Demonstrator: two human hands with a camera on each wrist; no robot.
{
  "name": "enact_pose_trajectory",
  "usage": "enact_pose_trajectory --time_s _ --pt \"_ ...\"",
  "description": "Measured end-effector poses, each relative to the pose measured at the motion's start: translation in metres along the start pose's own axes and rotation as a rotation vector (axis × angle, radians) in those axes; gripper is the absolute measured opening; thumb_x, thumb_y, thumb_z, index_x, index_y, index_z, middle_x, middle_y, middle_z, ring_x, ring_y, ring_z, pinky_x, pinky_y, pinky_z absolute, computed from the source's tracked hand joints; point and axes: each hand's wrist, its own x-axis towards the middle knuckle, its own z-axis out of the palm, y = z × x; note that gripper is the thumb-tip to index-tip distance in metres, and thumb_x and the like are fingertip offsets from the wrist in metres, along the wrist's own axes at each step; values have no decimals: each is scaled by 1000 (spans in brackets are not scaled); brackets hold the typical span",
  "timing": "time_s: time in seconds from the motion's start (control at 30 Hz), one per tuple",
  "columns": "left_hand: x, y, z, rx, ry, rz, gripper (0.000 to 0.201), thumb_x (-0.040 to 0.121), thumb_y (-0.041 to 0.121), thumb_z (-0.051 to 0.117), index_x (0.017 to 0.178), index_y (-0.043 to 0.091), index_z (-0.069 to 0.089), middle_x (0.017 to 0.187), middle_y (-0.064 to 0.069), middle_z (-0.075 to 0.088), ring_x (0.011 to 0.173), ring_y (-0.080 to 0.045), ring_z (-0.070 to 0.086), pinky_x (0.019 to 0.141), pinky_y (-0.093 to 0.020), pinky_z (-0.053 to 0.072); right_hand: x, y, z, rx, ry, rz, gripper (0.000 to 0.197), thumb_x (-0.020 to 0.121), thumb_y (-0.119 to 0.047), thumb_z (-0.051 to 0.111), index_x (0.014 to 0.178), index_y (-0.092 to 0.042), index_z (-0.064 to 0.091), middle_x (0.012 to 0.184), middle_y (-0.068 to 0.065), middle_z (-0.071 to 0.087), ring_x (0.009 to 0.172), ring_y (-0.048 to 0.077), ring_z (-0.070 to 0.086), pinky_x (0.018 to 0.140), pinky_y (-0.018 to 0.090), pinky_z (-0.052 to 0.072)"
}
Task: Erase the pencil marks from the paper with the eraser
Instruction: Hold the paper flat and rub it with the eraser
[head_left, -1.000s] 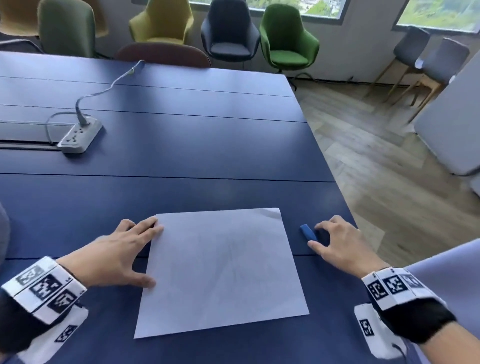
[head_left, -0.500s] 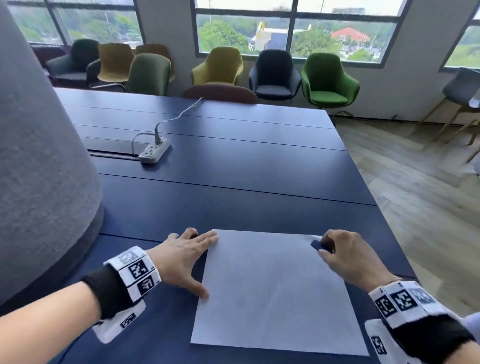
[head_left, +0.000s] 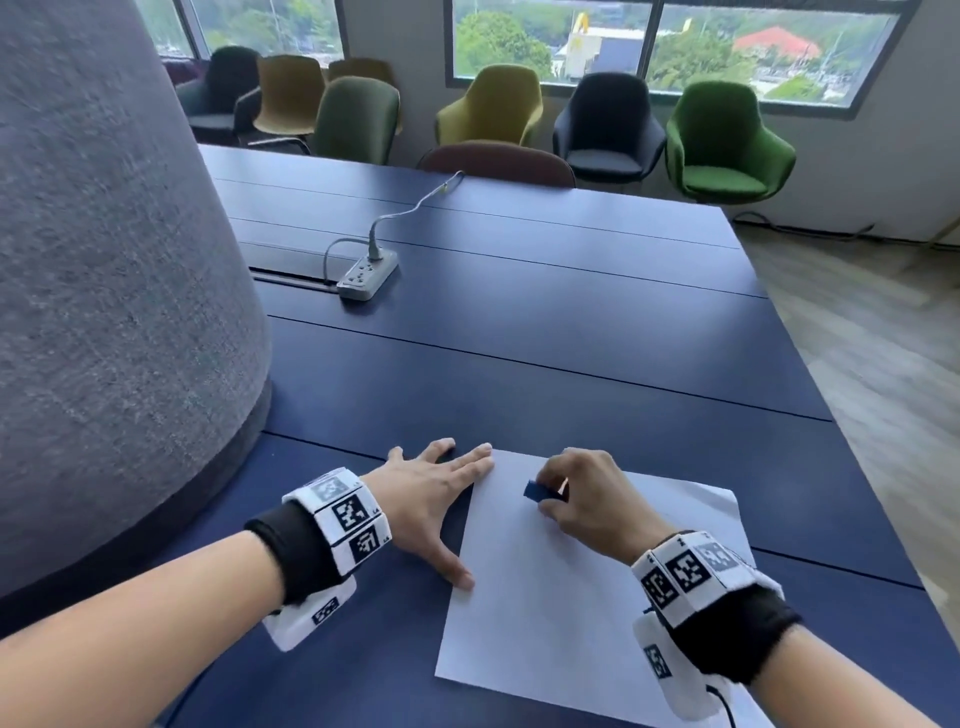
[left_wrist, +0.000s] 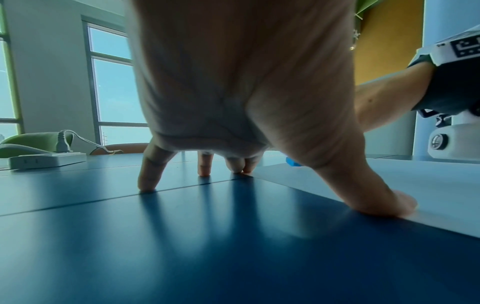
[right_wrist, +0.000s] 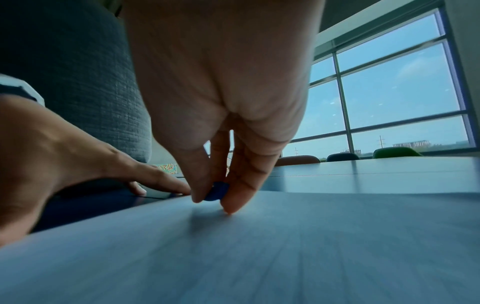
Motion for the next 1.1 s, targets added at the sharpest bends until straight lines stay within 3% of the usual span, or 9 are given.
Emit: enact_pose_trajectory --time_s 0.2,0.3,0.4,0.5,0.6,0.67,0.8,0.97,1.1 --pt "0 -4 2 17 32 3 133 57 80 70 154 33 -8 158 25 -15 149 -17 -9 110 -64 14 21 -10 4 60 -5 9 24 77 -13 70 100 -17 75 83 -4 62 77 14 61 75 23 49" --pt "0 -6 3 12 34 4 133 56 81 69 154 34 -7 158 26 -15 149 -16 -10 110 -63 13 25 -12 7 113 5 43 23 73 -10 76 93 -21 77 78 -4 64 71 12 61 71 22 50" --pt "0 -5 1 10 25 6 132 57 81 69 154 34 -8 158 25 -15 148 -17 -11 111 -64 10 23 -14 8 165 -47 41 22 69 -8 78 85 -23 79 69 -4 66 58 3 59 60 15 47" --pt "0 -5 1 10 28 9 132 58 80 70 154 34 -8 158 25 -14 149 -17 -10 110 -65 9 29 -15 7 177 -76 30 20 72 -5 76 82 -22 78 71 3 69 46 -4 55 58 21 52" --pt "1 -6 3 14 38 16 132 57 81 70 154 35 -7 159 24 -13 149 -17 -8 109 -64 11 37 -12 1 213 9 89 25 74 -2 73 75 -27 76 71 12 71 42 3 53 62 29 58" --pt "2 -7 4 15 52 23 132 57 81 69 154 34 -6 159 24 -13 149 -18 -8 109 -64 11 35 -15 0 275 -32 104 24 76 -1 73 75 -25 76 69 14 72 46 12 58 59 25 57" --pt "2 -7 4 4 39 29 131 58 81 68 155 31 -6 159 22 -15 149 -21 -9 108 -64 9 22 -25 6 334 -268 121 20 78 -2 71 80 -21 74 65 9 70 53 19 63 60 28 57" --pt "-2 -3 3 21 22 40 132 60 80 68 155 28 -7 160 19 -15 149 -25 -9 108 -66 13 29 -21 5 180 -48 112 19 77 -11 73 77 -30 75 61 -6 64 49 1 52 58 20 47" --pt "-11 1 11 38 1 69 133 59 79 69 155 30 -10 158 22 -19 149 -26 -14 110 -66 12 6 -21 8 189 -149 110 19 73 -15 76 76 -34 75 61 -3 66 48 1 51 52 12 43"
